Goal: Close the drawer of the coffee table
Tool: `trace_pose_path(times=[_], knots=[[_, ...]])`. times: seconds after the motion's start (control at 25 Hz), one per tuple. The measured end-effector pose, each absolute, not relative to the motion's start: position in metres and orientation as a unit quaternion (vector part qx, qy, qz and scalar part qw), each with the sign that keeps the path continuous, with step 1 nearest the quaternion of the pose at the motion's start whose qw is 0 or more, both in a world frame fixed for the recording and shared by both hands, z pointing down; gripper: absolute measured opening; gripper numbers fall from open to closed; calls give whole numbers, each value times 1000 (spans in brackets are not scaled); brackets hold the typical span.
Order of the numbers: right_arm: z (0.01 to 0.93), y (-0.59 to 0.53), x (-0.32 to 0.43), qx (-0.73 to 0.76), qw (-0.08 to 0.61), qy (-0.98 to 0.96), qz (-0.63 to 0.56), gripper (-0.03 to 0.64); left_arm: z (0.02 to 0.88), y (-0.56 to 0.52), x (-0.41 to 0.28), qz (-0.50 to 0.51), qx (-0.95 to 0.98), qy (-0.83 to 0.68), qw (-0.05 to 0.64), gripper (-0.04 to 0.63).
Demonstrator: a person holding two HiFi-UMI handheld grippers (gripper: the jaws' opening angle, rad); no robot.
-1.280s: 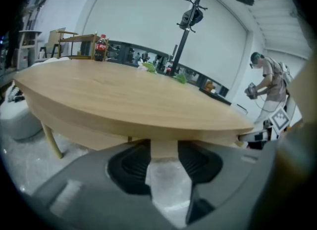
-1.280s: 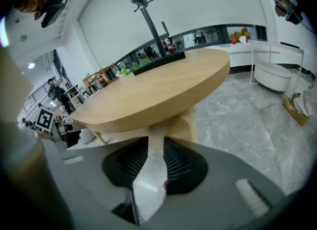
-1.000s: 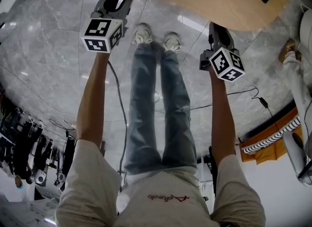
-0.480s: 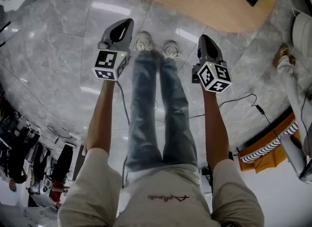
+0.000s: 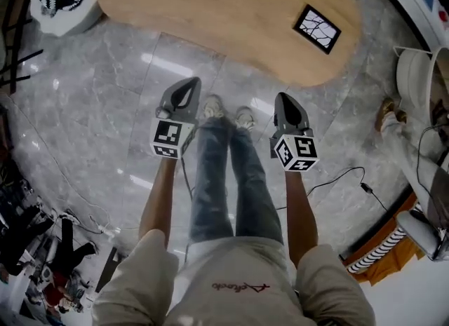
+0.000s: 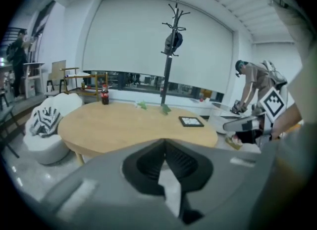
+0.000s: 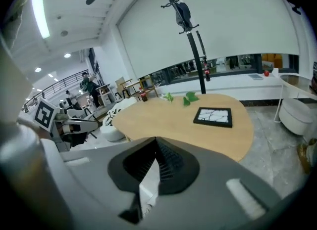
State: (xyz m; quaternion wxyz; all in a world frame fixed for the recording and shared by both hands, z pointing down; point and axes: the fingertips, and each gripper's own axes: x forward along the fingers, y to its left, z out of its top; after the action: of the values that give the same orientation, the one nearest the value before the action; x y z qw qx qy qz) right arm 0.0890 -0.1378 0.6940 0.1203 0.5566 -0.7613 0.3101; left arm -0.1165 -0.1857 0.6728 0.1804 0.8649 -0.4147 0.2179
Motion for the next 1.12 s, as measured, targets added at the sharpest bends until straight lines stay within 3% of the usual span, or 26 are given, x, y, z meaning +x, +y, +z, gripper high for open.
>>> trace_pose_path(times=[0.6, 1.12], knots=[[463, -130, 73, 542, 91, -808, 214, 5, 443, -167, -149, 148, 845, -494, 141, 0], [328, -107, 81, 531, 84, -833, 133, 5, 314, -137, -152, 101, 851, -504, 112, 0]])
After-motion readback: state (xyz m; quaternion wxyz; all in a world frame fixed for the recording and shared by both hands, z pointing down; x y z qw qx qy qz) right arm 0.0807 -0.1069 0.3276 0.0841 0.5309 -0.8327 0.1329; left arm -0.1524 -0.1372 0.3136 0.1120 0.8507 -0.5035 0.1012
